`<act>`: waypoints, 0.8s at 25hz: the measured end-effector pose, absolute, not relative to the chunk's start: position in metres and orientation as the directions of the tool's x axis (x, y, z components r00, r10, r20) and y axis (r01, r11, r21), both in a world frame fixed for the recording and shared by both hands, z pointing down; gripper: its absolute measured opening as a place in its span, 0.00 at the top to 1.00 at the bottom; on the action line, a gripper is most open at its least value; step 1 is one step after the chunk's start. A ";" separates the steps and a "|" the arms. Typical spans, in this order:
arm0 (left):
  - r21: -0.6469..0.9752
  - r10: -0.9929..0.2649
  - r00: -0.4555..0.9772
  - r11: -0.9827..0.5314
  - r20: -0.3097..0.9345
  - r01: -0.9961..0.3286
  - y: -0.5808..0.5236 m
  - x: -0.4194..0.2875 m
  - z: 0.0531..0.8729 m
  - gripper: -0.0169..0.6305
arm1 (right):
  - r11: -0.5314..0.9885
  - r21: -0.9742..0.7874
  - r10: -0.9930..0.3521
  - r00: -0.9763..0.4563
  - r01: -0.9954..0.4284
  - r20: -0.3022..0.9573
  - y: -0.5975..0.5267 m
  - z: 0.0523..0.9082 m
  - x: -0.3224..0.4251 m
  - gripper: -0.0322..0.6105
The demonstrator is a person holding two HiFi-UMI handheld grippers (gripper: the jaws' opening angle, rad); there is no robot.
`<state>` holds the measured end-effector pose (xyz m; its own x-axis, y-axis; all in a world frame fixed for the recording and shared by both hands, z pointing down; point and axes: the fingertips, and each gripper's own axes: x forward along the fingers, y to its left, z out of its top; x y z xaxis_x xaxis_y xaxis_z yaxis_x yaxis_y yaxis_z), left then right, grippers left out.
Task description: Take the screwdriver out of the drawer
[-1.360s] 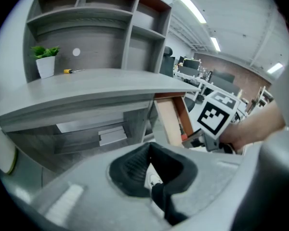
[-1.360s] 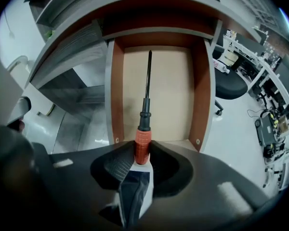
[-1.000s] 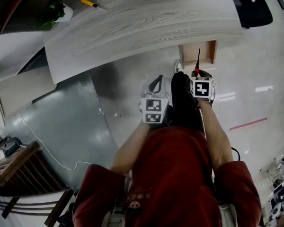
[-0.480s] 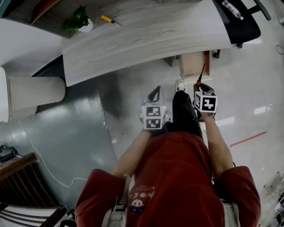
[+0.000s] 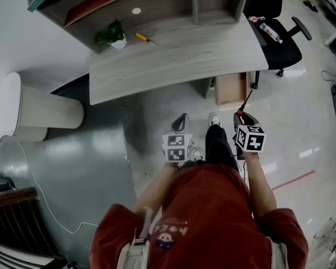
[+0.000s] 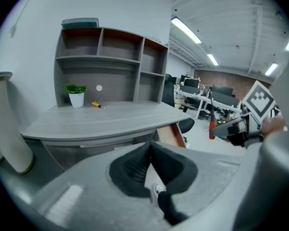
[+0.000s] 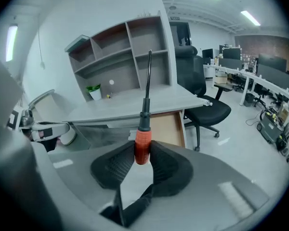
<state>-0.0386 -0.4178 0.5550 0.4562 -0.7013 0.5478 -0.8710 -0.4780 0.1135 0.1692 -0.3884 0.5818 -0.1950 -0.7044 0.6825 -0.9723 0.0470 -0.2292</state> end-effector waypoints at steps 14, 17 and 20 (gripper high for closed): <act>0.023 -0.803 0.413 -0.448 0.430 -0.894 -0.403 -0.063 0.479 0.97 | 0.103 -0.206 -0.812 -0.202 -0.973 0.548 -0.376 0.508 0.157 0.79; 0.022 -0.806 0.417 -0.450 0.420 -0.893 -0.403 -0.061 0.475 0.97 | 0.118 -0.198 -0.815 -0.209 -0.973 0.541 -0.376 0.502 0.152 0.79; 0.007 -0.814 0.420 -0.456 0.401 -0.890 -0.403 -0.060 0.469 0.97 | 0.127 -0.214 -0.814 -0.225 -0.968 0.535 -0.376 0.500 0.147 0.79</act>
